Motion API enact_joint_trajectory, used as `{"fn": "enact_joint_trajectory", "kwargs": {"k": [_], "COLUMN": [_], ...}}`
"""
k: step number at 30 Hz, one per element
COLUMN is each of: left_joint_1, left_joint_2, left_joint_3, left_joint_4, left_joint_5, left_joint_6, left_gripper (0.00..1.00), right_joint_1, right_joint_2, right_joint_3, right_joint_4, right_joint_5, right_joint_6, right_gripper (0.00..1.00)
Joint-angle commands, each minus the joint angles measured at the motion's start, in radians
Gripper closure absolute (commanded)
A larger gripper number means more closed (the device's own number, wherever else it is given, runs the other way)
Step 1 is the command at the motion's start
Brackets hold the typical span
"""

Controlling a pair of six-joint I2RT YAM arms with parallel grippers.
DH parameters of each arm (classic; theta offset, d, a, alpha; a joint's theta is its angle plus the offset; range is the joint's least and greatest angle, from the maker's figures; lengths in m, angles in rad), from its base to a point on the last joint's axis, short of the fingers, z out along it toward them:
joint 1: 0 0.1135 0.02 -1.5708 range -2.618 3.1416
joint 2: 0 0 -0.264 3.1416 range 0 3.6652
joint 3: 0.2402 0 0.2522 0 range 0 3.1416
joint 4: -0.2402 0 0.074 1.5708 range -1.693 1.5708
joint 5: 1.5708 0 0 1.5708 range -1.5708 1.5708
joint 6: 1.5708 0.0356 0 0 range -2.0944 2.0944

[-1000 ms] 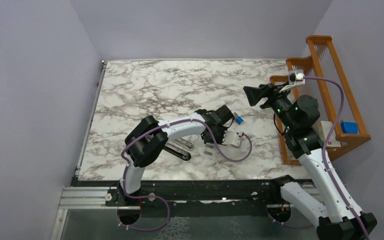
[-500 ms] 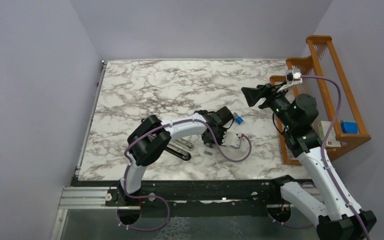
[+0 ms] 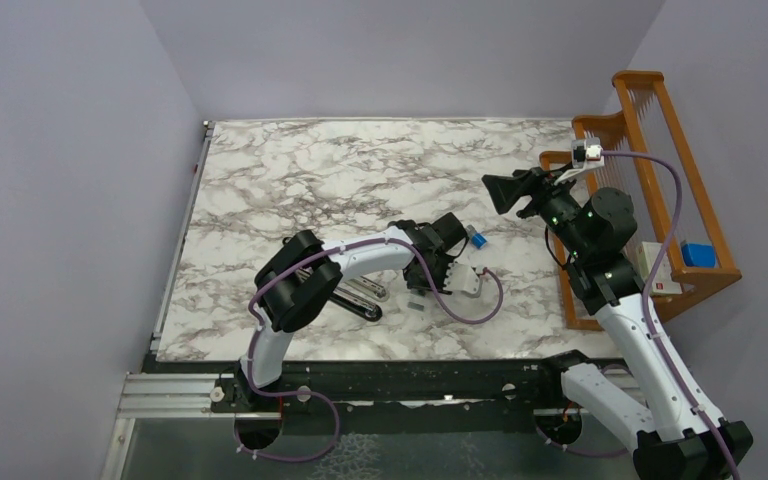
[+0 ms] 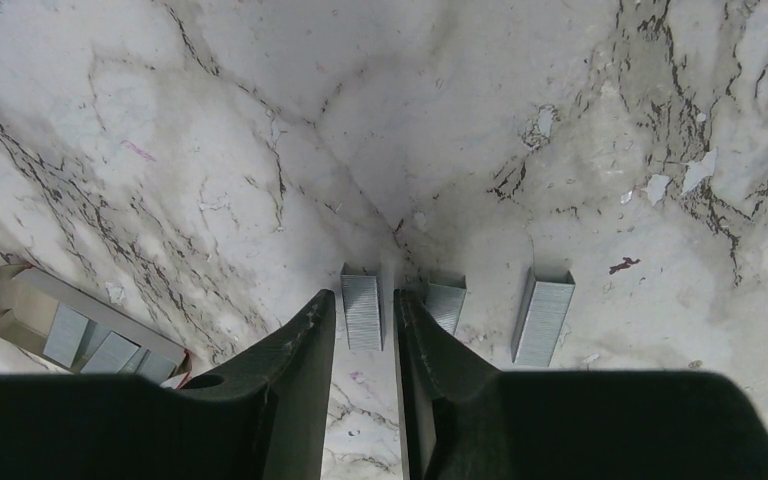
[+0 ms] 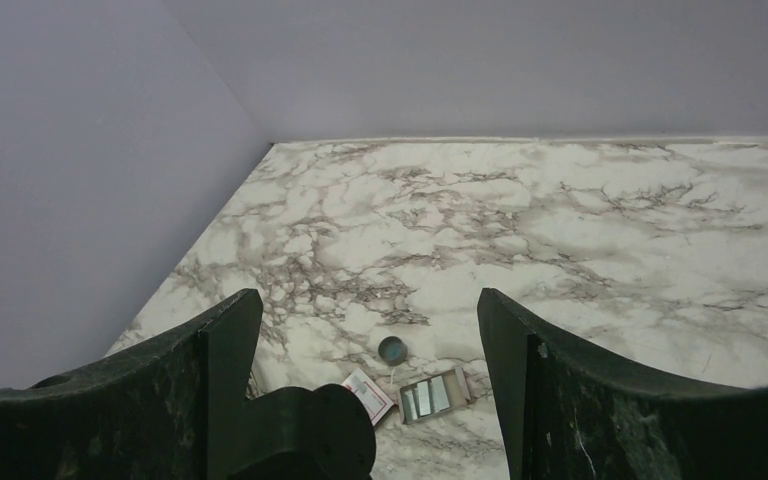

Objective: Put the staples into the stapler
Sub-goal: Place the staple at the center of the board.

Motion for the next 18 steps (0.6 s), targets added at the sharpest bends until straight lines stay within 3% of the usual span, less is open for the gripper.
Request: {"fn": "enact_joint_trajectory", "kwargs": {"k": [1, 13, 18], "left_joint_1": [0.005, 0.081, 0.202], "left_joint_2": [-0.004, -0.164, -0.312], "left_joint_3": [0.035, 0.131, 0.004], "left_joint_4": [-0.011, 0.020, 0.235], "left_joint_5": [0.020, 0.212, 0.324], "left_joint_6": [-0.006, -0.074, -0.258], "left_gripper": [0.69, 0.67, 0.64], "right_joint_1": [0.000, 0.000, 0.000], "right_joint_2": [-0.006, -0.039, -0.038], "right_joint_3": [0.012, 0.003, -0.010], "right_joint_4": [0.015, 0.013, -0.060], "right_joint_5": [-0.022, 0.059, 0.227], "right_joint_6": [-0.008, -0.001, 0.014], "right_gripper": [0.18, 0.18, 0.20]}}
